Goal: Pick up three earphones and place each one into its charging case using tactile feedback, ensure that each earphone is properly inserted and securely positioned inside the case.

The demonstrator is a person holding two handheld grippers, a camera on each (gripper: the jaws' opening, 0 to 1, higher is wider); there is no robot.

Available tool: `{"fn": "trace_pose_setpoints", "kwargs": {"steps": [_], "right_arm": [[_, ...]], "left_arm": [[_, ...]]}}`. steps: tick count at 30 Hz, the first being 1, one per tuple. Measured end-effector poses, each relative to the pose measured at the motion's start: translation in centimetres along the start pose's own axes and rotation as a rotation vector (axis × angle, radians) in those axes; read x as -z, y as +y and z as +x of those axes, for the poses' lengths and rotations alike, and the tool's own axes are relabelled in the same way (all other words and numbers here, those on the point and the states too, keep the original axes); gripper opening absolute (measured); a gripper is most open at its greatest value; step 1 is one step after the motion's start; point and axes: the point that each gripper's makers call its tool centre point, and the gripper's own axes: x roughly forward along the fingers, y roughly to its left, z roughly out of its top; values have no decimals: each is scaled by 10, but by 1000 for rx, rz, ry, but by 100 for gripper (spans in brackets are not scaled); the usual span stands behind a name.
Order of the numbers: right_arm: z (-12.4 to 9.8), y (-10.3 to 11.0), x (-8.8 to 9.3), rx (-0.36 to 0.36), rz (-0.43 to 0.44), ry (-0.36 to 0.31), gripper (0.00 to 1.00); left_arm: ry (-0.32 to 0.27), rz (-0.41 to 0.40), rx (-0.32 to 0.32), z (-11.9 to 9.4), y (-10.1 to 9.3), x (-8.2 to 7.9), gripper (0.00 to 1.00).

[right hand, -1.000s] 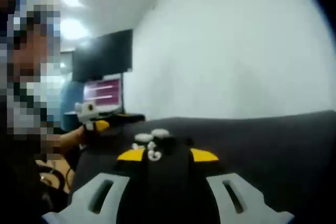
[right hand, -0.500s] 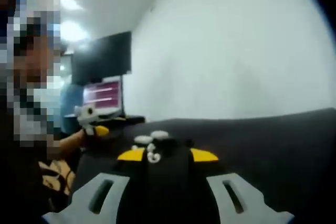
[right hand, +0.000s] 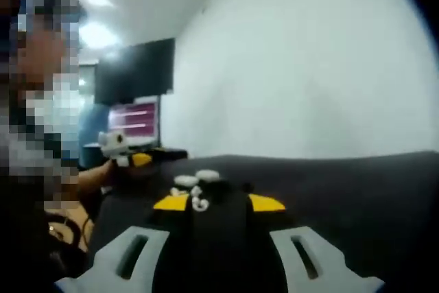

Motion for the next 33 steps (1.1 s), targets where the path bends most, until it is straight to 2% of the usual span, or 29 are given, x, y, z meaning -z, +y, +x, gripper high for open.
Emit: {"fn": "trace_pose_setpoints", "kwargs": {"steps": [2, 4, 8, 14, 17, 20, 22, 24, 26, 29, 33], "right_arm": [[0, 0, 0, -4, -8, 4, 33], [1, -1, 2, -4, -6, 11, 33], [0, -3, -1, -4, 3, 0, 33], [1, -6, 3, 8, -13, 23, 33], [2, -6, 6, 9, -37, 41, 33], [2, -4, 9, 8, -60, 58, 33], [2, -4, 10, 9, -70, 66, 33], [2, -4, 10, 11, -77, 66, 33], [2, -5, 10, 15, -74, 67, 33], [2, -6, 9, 20, -76, 65, 33], [2, -6, 9, 16, -73, 61, 33]], "left_arm": [[12, 7, -26, 0, 3, 2, 40], [2, 52, -51, 0, 5, 1, 38], [31, 69, -60, 2, 5, 6, 38], [128, 135, -49, 8, 2, 26, 37], [211, 177, -53, 10, 2, 41, 38], [232, 186, -40, 13, -4, 46, 38], [258, 172, -31, 15, -3, 50, 38], [336, 108, -28, 17, 2, 60, 40], [369, 56, -29, 23, 7, 61, 43], [396, 73, -22, 31, 12, 64, 45], [492, 46, 20, 36, 13, 76, 45]]}}
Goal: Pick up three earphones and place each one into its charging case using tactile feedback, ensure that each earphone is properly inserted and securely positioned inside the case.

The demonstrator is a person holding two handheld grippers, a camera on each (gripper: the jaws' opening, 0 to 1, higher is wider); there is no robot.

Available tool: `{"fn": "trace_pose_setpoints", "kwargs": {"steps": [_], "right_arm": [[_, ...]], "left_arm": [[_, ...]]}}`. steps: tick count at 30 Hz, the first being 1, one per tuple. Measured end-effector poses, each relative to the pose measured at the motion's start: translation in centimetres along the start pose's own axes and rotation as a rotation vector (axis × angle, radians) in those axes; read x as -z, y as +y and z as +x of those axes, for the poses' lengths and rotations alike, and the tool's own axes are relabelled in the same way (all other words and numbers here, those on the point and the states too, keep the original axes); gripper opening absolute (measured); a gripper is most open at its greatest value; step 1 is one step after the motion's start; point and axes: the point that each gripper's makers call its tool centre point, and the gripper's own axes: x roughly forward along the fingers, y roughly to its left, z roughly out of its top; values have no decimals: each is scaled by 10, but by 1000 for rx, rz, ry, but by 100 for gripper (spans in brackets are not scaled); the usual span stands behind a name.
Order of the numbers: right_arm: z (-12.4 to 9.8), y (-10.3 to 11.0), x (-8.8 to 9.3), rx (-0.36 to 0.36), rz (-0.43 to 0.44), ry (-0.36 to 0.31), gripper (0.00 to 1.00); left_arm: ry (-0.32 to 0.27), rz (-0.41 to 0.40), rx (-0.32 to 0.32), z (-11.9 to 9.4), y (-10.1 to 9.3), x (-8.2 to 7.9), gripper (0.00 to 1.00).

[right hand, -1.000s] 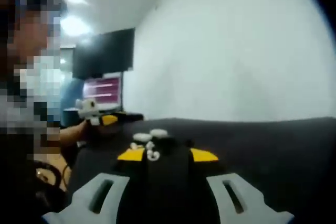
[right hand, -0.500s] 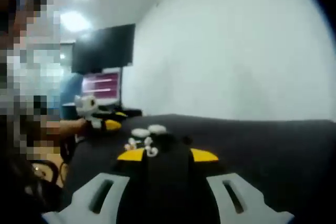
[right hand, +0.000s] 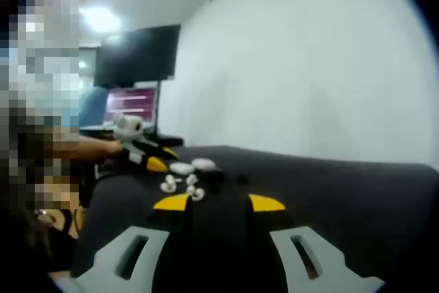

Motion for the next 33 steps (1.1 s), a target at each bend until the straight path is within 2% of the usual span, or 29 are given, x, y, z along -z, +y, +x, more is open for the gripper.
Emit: {"fn": "trace_pose_setpoints", "kwargs": {"steps": [3, 7, 12, 16, 18, 20, 27, 29, 31, 33], "right_arm": [[0, 1, -1, -3, -4, -3, 33], [0, 0, -1, -3, -9, -6, 33], [-1, 2, -1, -9, -13, -10, 33], [-1, 2, -2, -14, -13, -15, 33], [-1, 3, -3, -15, -12, -16, 33], [-2, 3, -3, -15, -13, -18, 33], [-2, 4, -4, -16, -15, -21, 33], [-2, 4, -5, -17, -15, -23, 33], [-2, 4, -5, -17, -17, -24, 33], [-1, 4, -5, -17, -19, -24, 33]], "left_arm": [[27, 5, 16, 6, 0, -4, 45], [38, -37, 31, 14, 2, -10, 45], [97, -86, 51, 24, 4, 3, 44], [98, -106, 75, 27, -2, 5, 42], [91, -112, 84, 28, -4, 4, 31], [85, -129, 69, 33, -2, 0, 30], [89, -128, 57, 12, -11, -1, 29], [58, -113, 66, 3, -18, -6, 29], [2, -99, 107, -8, -32, -15, 28], [-17, -96, 145, -17, -49, -19, 28]]}}
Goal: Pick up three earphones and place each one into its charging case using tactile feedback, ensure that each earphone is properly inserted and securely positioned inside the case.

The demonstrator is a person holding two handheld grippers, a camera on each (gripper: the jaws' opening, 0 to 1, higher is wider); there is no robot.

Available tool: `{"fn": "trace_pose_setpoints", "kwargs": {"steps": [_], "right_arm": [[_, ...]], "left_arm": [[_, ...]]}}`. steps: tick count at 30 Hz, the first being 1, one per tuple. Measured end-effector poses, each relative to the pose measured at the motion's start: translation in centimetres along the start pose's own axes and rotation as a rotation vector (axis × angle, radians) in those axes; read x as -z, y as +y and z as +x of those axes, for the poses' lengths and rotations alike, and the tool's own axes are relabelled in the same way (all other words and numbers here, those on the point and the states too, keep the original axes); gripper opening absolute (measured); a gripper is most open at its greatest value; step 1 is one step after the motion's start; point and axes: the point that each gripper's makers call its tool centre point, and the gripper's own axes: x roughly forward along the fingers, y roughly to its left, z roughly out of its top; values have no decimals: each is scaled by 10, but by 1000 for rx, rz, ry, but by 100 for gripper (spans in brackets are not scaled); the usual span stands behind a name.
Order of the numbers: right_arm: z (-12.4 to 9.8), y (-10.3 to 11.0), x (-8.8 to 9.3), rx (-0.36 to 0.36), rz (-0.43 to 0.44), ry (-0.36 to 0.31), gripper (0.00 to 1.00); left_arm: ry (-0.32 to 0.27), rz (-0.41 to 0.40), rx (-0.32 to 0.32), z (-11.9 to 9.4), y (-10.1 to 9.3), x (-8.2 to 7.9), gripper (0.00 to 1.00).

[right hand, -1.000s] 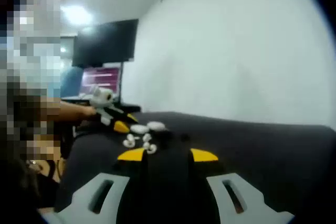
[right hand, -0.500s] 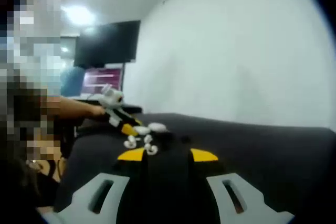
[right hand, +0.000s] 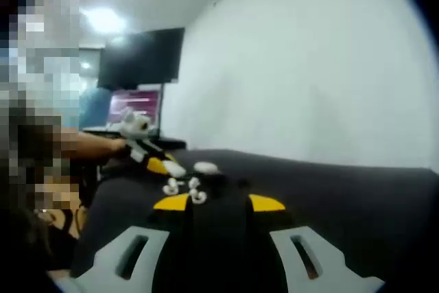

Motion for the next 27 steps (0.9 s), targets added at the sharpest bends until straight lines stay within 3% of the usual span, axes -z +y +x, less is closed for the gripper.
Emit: {"fn": "trace_pose_setpoints", "kwargs": {"steps": [6, 10, 13, 17, 20, 25, 27], "right_arm": [[1, 0, 0, 4, 1, 2, 33], [1, -1, 1, 5, 1, 5, 33], [2, -1, 1, 5, 1, 6, 33], [2, -1, 2, 6, 1, 10, 33], [2, 0, 2, 3, -2, 12, 33], [2, 1, 3, 0, -3, 15, 33], [2, 1, 3, 0, -4, 17, 33]], "left_arm": [[-16, 79, 131, -9, -68, 0, 28], [-55, 92, 183, -9, -102, -6, 28], [-53, 152, 222, -2, -122, -4, 28], [11, 146, 248, 9, -126, 14, 28], [-4, 143, 250, 11, -122, 17, 28], [53, 172, 229, 13, -118, 32, 29], [42, 178, 229, 13, -119, 32, 29]]}}
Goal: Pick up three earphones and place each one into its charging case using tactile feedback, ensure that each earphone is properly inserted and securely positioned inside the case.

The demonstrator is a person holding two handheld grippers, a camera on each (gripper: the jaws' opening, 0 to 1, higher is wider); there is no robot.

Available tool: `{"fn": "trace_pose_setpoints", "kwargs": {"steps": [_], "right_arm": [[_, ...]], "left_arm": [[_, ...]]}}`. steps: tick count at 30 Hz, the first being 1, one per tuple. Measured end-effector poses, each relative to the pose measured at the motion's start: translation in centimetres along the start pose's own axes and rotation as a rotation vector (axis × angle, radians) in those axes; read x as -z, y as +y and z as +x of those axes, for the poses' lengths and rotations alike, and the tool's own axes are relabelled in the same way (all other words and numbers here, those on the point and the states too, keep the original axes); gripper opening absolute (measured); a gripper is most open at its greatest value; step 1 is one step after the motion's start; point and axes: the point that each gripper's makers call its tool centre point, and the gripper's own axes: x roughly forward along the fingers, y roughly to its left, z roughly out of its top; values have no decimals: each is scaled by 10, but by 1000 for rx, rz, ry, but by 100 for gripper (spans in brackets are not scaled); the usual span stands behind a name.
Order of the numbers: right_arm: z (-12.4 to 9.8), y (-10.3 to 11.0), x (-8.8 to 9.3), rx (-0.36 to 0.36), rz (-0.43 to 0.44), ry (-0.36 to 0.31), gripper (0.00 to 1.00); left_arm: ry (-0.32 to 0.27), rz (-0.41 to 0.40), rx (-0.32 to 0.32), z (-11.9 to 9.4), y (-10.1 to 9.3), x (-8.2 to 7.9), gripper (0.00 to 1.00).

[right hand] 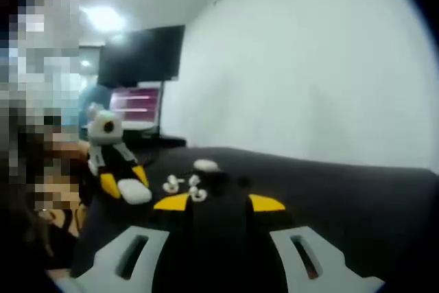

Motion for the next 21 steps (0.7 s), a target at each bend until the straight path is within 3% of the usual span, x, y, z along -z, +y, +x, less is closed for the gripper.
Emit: {"fn": "trace_pose_setpoints", "kwargs": {"steps": [3, 5, 7, 11, 15, 17, 18, 20, 21], "right_arm": [[0, 1, 1, 0, -2, 5, 33], [0, 1, 2, 0, -5, 10, 33], [0, 1, 2, -1, -8, 12, 33], [0, 2, 5, -2, -4, 29, 33], [0, 3, -1, 20, 56, 35, 33], [1, 13, -7, 16, 70, 35, 32], [1, 24, -4, 15, 110, 65, 33], [5, 43, 2, 10, 127, 123, 33], [7, 53, 3, 4, 124, 131, 32]], "left_arm": [[-22, 0, 11, 0, -1, -5, 30], [-84, -48, 47, -3, -4, -16, 35], [-142, -95, 43, -11, 5, -29, 39], [-183, -99, 13, -26, 26, -35, 31], [-261, -162, 43, -35, 37, -36, 30], [-321, -162, 69, -39, 35, -36, 30], [-308, -134, 35, -41, 37, -35, 29], [-370, -86, 26, -40, 34, -44, 24], [-347, -86, 41, -38, 31, -39, 22]]}}
